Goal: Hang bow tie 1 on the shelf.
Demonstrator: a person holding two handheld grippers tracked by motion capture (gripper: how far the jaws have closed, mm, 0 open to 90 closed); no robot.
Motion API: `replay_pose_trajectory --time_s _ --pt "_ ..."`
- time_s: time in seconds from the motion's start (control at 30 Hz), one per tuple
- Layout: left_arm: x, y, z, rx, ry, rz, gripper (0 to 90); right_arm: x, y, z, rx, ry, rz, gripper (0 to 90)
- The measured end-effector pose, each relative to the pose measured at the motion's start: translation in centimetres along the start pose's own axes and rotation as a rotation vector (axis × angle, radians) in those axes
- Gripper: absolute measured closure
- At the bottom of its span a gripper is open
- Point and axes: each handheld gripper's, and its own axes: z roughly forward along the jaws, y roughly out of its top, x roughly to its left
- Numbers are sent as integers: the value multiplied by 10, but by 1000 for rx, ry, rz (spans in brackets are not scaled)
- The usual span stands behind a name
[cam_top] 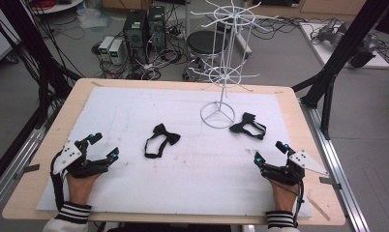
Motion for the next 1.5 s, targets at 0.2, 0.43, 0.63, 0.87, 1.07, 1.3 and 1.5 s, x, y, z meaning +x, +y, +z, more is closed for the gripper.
replay_pose_trajectory --time_s 0.2,0.43,0.63,0.87,1.07,1.3,1.5 --pt "0 0 0 5 2 3 145 0 24 4 33 4 43 47" --pt "0 0 0 3 5 0 145 -2 45 20 115 4 54 47" --pt "0 0 0 -2 12 -15 145 -7 56 39 204 0 53 47" --pt "0 0 0 0 12 -12 145 -15 71 53 281 -9 44 47" --pt "1 0 0 -1 21 -18 143 -23 79 65 321 -14 70 47" --pt "1 0 0 -1 22 -18 143 -31 87 80 389 -38 44 48" --pt "1 0 0 -1 21 -17 143 -37 89 98 435 -48 70 48"
